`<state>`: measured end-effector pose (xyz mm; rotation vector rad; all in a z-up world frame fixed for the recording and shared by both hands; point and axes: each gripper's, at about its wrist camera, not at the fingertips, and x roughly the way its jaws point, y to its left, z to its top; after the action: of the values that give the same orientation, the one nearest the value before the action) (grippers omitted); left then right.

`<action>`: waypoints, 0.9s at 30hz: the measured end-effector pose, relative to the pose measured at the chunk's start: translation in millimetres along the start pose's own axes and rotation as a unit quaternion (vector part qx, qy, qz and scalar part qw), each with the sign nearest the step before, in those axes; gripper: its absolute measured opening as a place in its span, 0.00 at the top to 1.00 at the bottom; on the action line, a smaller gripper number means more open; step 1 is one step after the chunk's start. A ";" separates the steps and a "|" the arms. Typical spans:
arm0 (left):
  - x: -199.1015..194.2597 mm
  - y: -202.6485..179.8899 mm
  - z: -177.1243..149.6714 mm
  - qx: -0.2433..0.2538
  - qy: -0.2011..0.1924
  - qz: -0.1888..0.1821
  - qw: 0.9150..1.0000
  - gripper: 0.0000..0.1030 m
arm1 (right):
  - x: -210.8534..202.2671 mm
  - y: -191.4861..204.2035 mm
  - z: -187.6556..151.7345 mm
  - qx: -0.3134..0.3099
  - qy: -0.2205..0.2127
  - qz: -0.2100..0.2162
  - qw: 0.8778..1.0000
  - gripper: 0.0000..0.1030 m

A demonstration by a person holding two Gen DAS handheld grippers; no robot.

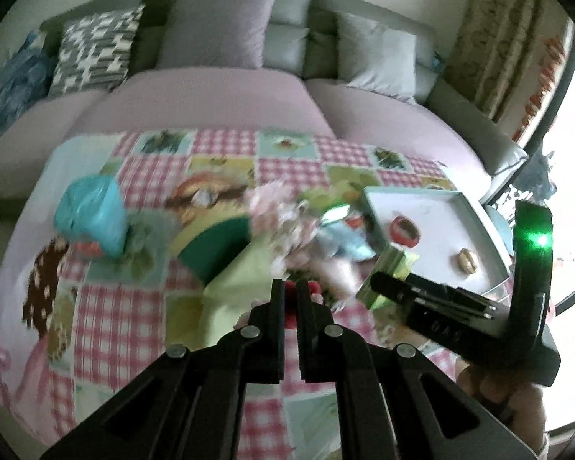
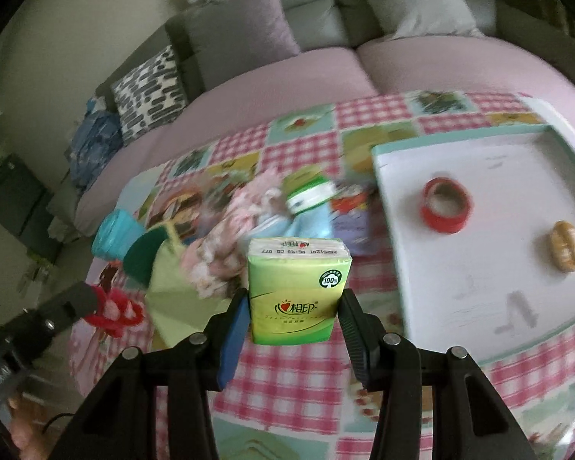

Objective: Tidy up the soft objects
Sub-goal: 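Carry scrunchie toward white tray with left tool while right tool carries tissue pack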

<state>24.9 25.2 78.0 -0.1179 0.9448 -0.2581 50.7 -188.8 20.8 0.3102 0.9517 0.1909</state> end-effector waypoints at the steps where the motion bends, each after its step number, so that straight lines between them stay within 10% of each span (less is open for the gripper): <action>1: -0.3 -5.6 4.5 0.007 -0.003 0.000 1.000 0.95 | -5.2 -5.7 2.2 0.005 -0.007 -0.007 1.000 0.52; 27: 101.5 -194.7 67.4 0.119 0.010 -0.065 0.991 0.95 | -50.5 -157.9 38.8 0.161 -0.060 -0.164 0.971 0.52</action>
<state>103.8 -190.5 78.9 0.0431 0.9207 -0.4908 57.7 -358.8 26.5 0.4520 0.8980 -0.2856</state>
